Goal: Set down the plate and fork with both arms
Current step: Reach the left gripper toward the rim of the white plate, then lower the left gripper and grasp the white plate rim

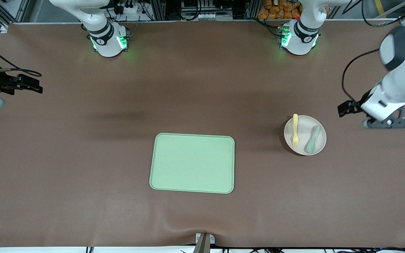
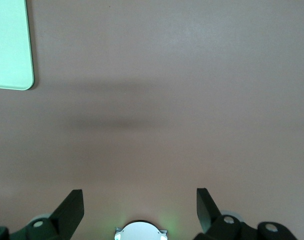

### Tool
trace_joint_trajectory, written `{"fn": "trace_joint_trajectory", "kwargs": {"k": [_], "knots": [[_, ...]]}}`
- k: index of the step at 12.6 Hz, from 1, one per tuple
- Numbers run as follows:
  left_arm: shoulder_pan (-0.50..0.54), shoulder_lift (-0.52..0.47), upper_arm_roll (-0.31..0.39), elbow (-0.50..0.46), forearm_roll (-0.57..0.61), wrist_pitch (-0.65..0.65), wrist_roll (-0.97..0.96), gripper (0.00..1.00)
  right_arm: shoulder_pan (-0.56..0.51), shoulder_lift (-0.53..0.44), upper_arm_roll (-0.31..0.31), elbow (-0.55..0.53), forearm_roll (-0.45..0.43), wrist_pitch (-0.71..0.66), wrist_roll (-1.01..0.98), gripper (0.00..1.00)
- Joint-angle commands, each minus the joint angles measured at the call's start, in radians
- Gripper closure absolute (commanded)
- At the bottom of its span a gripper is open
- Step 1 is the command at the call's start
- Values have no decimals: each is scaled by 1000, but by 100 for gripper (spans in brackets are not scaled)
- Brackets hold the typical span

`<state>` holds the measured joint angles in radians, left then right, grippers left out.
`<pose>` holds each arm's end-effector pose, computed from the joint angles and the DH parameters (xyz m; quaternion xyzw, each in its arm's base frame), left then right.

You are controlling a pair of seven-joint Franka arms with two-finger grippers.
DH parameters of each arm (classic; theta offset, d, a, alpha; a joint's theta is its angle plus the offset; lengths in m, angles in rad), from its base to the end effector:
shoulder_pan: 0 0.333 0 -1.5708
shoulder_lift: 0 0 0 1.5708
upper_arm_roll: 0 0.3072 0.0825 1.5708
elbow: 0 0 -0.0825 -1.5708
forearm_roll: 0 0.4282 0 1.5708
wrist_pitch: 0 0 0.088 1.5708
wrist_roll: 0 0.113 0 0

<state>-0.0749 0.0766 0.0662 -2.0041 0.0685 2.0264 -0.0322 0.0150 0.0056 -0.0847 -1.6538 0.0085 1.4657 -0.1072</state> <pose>0.6016 -0.0013 0.3786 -0.9991 0.0042 0.0264 0.0334 0.5813 -0.0394 0.5562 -0.9951 -0.0187 0.0960 0.0125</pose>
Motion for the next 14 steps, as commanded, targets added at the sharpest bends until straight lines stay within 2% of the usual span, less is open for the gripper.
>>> {"fn": "trace_joint_trajectory", "kwargs": {"k": [1,6,8,9,14], "knots": [[64,128,-8,-30,-6,160,18,0,-1,-15,2,2,11,-21,1,0],[92,300,-13,-47,-7,349,25,0,0,-13,3,8,11,-19,1,0],[93,345,-14,-47,-39,380,25,19,6,-13,3,9,11,-19,4,0],[92,354,-14,-47,-47,382,25,24,14,-13,3,12,11,-18,7,0],[92,387,-25,-47,-99,382,25,34,23,-13,3,14,11,-21,11,0]]}}
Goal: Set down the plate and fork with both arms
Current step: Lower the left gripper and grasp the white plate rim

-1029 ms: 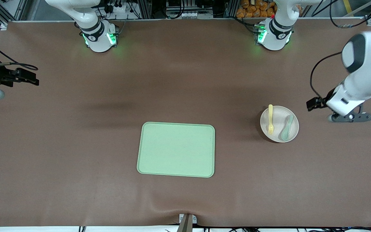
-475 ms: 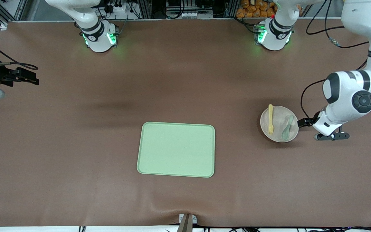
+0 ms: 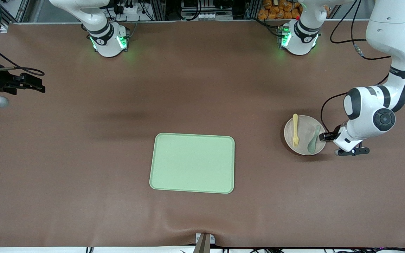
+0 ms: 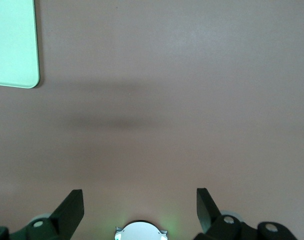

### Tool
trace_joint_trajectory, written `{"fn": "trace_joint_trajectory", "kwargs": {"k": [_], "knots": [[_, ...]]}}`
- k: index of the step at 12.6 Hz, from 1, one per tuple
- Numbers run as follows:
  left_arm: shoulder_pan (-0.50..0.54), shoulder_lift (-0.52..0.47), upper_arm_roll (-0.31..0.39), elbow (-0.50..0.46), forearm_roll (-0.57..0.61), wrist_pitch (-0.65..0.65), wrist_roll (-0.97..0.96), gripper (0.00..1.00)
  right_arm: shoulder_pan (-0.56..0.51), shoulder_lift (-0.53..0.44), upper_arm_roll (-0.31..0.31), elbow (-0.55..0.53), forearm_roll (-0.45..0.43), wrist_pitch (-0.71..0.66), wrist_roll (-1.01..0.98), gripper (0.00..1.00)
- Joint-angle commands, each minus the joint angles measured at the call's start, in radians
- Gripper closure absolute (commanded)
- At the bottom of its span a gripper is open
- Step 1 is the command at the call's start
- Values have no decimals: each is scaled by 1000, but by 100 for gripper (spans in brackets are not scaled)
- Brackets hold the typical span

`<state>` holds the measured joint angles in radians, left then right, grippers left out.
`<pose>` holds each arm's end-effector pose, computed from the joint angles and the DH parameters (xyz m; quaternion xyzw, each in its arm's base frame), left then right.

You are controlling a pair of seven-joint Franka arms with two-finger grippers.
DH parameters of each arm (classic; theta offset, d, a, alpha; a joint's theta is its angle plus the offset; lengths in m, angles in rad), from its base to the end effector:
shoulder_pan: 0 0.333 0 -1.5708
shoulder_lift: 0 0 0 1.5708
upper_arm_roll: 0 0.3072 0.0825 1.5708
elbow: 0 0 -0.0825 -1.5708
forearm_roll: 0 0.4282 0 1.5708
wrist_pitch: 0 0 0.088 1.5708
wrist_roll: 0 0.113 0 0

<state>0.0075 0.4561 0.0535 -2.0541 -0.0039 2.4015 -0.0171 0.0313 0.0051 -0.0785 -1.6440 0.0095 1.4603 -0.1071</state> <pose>0.6029 0.0377 0.1540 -0.9977 -0.0384 0.0542 0.0095 0.5820 -0.0262 0.5610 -0.9951 -0.0299 0.0936 0.0118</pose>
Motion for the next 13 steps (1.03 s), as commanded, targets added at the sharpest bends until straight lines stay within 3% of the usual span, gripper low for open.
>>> {"fn": "trace_joint_trajectory", "kwargs": {"k": [1,7,9,13], "knots": [[11,12,-20,3,-36,7,9,38,7,-13,-3,4,10,-15,10,0],[11,42,-24,11,-73,36,9,81,1,-10,-6,3,10,-17,9,0],[9,42,-24,14,-100,36,9,100,1,-8,-6,3,10,-15,9,0],[8,9,-59,40,-214,25,-3,100,-5,-7,-9,3,10,-12,1,0]]}}
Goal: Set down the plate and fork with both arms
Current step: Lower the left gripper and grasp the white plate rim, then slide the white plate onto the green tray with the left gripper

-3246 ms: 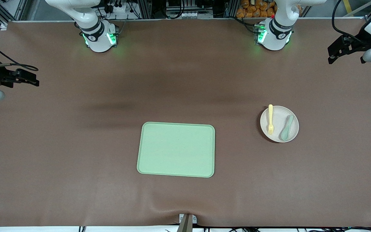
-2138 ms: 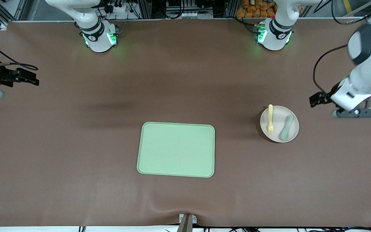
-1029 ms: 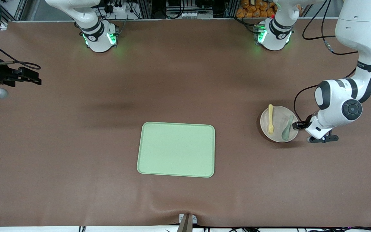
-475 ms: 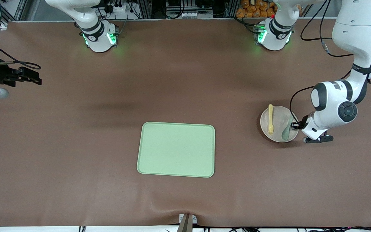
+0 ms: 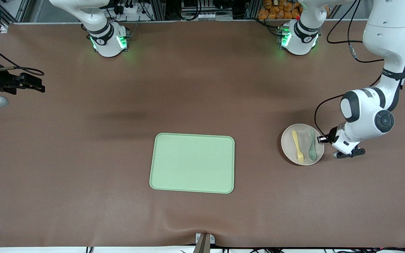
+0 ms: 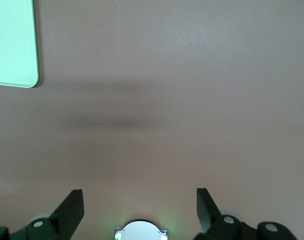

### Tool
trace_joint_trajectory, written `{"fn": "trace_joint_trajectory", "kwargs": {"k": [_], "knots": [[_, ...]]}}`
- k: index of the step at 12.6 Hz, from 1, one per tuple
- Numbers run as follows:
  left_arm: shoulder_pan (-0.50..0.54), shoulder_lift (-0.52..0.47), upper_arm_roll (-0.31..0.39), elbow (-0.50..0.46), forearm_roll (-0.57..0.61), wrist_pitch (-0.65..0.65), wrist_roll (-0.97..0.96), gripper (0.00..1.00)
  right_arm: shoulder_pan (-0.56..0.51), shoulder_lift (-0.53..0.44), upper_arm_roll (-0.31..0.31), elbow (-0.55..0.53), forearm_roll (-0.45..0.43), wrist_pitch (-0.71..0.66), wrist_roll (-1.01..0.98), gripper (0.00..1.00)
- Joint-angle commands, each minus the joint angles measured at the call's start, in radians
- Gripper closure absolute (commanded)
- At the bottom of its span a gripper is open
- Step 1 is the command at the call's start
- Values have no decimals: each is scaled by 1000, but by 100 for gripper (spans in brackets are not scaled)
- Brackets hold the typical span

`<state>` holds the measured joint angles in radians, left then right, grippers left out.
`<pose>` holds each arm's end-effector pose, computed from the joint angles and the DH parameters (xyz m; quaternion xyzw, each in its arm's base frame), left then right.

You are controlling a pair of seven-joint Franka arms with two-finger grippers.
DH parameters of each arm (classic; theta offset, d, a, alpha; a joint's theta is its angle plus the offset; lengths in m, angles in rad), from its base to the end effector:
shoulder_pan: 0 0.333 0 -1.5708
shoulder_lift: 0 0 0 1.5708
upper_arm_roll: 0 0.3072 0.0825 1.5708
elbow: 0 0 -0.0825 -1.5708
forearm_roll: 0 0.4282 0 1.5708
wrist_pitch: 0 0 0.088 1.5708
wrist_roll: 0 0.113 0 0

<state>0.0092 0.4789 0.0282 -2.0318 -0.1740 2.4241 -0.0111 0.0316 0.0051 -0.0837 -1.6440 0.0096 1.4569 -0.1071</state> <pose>0.6116 0.0219 0.1505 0.9938 0.0907 -0.0420 0.0483 0.5815 -0.0290 0.5608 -0.9950 -0.0274 0.0953 0.0122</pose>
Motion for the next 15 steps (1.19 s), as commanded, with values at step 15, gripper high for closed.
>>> {"fn": "trace_joint_trajectory", "kwargs": {"k": [15], "knots": [[-340,263,-169,524,-272,3,-463,100,-9,-4,-7,1,10,-13,3,0]]}}
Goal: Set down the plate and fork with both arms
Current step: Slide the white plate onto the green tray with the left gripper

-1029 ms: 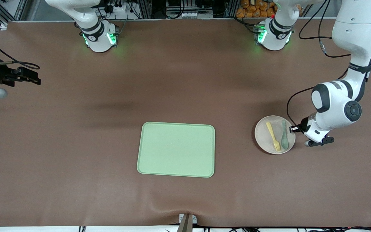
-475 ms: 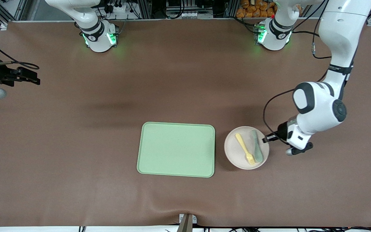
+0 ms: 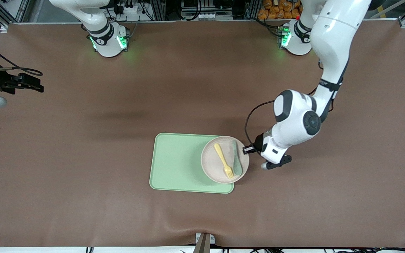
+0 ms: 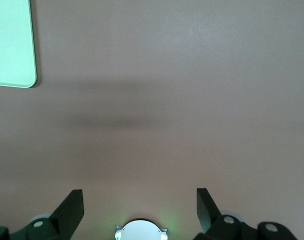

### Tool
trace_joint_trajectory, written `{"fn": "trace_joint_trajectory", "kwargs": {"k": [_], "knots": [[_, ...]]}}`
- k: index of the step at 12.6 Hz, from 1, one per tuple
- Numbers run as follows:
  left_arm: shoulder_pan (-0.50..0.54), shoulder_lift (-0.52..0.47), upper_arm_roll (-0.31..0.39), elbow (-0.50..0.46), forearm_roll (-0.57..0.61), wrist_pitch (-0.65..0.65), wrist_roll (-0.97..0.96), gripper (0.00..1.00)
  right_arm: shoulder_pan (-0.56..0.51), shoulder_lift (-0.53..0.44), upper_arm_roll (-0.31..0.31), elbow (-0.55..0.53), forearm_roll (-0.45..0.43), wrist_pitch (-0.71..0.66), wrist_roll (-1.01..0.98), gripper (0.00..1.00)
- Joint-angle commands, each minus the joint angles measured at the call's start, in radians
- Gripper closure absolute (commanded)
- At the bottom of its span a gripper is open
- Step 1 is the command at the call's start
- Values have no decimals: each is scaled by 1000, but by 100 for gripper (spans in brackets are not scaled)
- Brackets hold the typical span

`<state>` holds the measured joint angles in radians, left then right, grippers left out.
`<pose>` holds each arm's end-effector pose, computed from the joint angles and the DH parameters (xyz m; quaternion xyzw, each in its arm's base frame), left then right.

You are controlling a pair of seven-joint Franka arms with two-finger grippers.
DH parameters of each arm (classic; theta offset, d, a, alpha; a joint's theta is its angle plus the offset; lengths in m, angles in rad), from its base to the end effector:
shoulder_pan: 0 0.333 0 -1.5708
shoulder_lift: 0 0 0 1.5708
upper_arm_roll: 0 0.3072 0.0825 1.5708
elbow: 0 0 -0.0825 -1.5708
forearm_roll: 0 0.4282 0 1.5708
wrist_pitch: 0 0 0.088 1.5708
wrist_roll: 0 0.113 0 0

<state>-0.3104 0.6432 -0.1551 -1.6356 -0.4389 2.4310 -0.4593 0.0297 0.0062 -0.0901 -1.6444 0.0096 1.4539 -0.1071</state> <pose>0.6604 -0.3216 0.2207 0.9628 0.1685 -0.0233 0.2101 0.5810 -0.0338 0.5598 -0.9949 -0.0233 0.0975 0.0127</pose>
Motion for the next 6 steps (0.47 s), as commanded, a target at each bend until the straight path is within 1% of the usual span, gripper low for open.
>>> {"fn": "trace_joint_trajectory", "kwargs": {"k": [1,2,4,6], "knots": [[-32,139,15,166,11,0,-15,100,-5,-5,1,2,10,-9,3,0],[-47,170,15,199,34,0,-13,100,-5,-5,1,0,10,-9,3,0],[-56,214,17,233,96,3,1,100,-7,-3,1,-2,10,-7,3,0],[-81,228,19,238,114,8,10,100,-7,-2,1,-3,10,-6,3,0]]}}
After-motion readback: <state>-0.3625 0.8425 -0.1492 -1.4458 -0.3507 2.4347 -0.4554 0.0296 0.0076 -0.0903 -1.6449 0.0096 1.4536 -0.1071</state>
